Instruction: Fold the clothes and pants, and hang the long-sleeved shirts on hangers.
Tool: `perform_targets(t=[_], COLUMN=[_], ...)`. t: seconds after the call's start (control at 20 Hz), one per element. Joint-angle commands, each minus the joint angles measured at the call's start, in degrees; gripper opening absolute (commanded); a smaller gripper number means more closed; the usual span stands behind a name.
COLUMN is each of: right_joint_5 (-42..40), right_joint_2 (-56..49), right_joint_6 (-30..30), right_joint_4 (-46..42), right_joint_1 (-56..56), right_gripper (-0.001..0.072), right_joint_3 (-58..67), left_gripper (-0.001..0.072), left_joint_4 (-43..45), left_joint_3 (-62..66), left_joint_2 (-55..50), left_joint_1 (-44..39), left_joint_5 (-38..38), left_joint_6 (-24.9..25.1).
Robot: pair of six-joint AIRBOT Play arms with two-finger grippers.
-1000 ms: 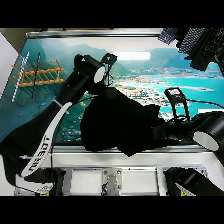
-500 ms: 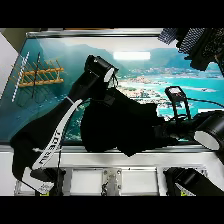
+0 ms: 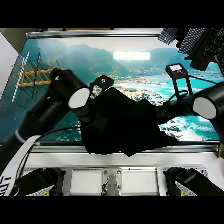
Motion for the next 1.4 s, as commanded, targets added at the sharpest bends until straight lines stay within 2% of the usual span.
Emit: perform_targets(t=[0.0, 0.2, 0.3, 0.6, 0.85, 0.9, 0.95, 1.0, 1.15, 1.35], right_joint_5=[0.39, -1.09, -1.11, -0.7, 0.42, 0.42, 0.42, 0.42, 0.42, 0.39], right_joint_2=[-4.63, -6.05, -7.45, -9.09, -9.09, -9.11, -9.11, -9.11, -9.14, -9.14], right_joint_6=[-3.63, -6.51, -7.76, -7.63, -7.63, -7.63, -7.63, -7.63, -7.65, -7.65], right_joint_4=[-0.13, 0.13, 0.44, 9.86, 10.23, 10.23, 10.23, 10.25, 10.21, 10.23], right_joint_1=[-0.81, -1.66, -4.35, -8.98, -8.98, -8.98, -8.98, -8.98, -8.98, -9.01], right_gripper=[0.0007, 0.0005, 0.0005, 0.0007, 0.0008, 0.0008, 0.0008, 0.0008, 0.0009, 0.0009], right_joint_3=[7.43, 10.16, 10.16, 10.14, 10.14, 10.14, 10.14, 10.14, 10.14, 10.14], left_gripper=[0.0009, 0.0009, 0.0009, 0.0009, 0.001, 0.014, 0.047, 0.0652, 0.0656, 0.0657], left_joint_4=[-7.56, -10.12, -10.16, -11.34, -13.46, -16.15, -19.39, -22.23, -27.82, -27.15], left_joint_3=[-2.82, -2.62, -2.62, -3.28, -10.73, -10.73, -10.75, -10.73, -10.73, -10.73], left_joint_2=[6.29, 8.13, 7.21, 3.13, 6.36, 6.6, 7.04, 7.52, 10.36, 16.35], left_joint_1=[2.47, 7.37, 8.46, 10.05, 12.09, 13.07, 13.99, 14.71, 18.03, 27.82], left_joint_5=[4.87, 6.01, 6.91, 6.91, 8.98, 8.87, 8.94, 9.11, 11.17, 16.63], left_joint_6=[-1.79, -1.68, 0.48, 2.36, 2.91, 4.07, 5.22, 5.88, 6.97, 7.19])
